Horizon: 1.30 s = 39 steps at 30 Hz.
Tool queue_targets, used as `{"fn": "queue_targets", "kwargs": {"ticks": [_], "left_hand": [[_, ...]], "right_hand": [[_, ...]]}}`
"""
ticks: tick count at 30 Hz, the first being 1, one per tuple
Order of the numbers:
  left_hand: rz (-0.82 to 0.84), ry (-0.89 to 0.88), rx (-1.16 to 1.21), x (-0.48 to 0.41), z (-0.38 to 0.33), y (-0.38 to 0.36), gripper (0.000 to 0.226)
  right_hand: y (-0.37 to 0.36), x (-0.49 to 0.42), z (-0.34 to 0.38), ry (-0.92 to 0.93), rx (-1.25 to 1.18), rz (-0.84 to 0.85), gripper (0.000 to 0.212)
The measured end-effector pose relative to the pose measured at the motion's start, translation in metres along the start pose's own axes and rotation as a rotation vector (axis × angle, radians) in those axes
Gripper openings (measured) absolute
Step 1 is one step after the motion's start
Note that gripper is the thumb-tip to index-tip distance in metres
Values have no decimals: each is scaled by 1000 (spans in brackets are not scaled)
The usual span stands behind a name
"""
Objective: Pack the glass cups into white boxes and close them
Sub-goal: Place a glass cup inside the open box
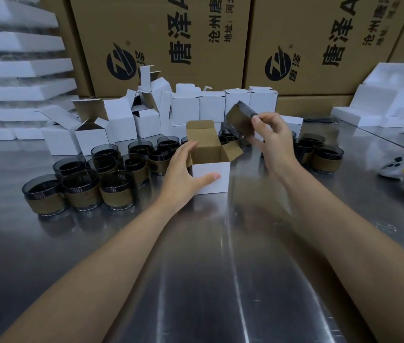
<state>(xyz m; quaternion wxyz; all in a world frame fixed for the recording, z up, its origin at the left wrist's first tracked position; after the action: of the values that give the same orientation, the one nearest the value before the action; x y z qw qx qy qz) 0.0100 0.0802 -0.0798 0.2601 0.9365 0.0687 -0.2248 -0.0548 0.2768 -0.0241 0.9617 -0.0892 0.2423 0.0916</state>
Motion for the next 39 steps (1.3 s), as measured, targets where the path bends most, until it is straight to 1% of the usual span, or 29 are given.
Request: {"fn": "queue_targets", "kwargs": {"ticks": [3,6,8,10,12,17,22,26,29,31,34,39], "left_hand": [[8,-4,-1,0,-1,-2,83],[5,10,9,-1,-1,-2,87],[6,20,31,-1,-2,-1,90],[10,22,48,0,-3,-1,93],[11,26,54,0,-3,-1,98],[11,37,51,0,-1,-1,103],[6,18,35,0,-1,-1,98],[3,-32,-20,1,-5,-1,80],[4,-29,-21,1,-5,-1,71],[8,-16,-36,0,-4,-2,69],[1,-16,-60,0,-4,-2,65],[3,-11,-66,-1,-4,-2,65]], "right_hand": [[-18,-2,18,66,42,99,8],[-32,0,25,109,183,179,7],[-36,2,21,97,267,203,5],[-37,5,12,68,327,212,11],[-36,8,4,42,374,220,10],[-35,11,-8,46,515,316,8],[-35,13,-15,47,536,378,10],[-36,13,-16,7,571,436,11],[-37,11,-17,-44,608,476,8],[-36,8,-19,-95,642,501,6],[-34,5,-23,-142,691,563,13],[-38,5,-21,-107,763,591,17]]}}
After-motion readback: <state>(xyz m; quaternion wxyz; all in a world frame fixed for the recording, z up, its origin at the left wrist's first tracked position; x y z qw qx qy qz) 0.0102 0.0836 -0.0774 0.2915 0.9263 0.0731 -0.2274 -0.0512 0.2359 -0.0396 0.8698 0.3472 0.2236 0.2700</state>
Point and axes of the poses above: each hand's wrist, its own x-axis away from the middle knuckle, its own y-axis out of the back of the hand, z = x × y, the point moved 5 cm from there along -x, towards the middle knuckle, and after that the axes turned 7 degrees about z, right-handed, at the moved point
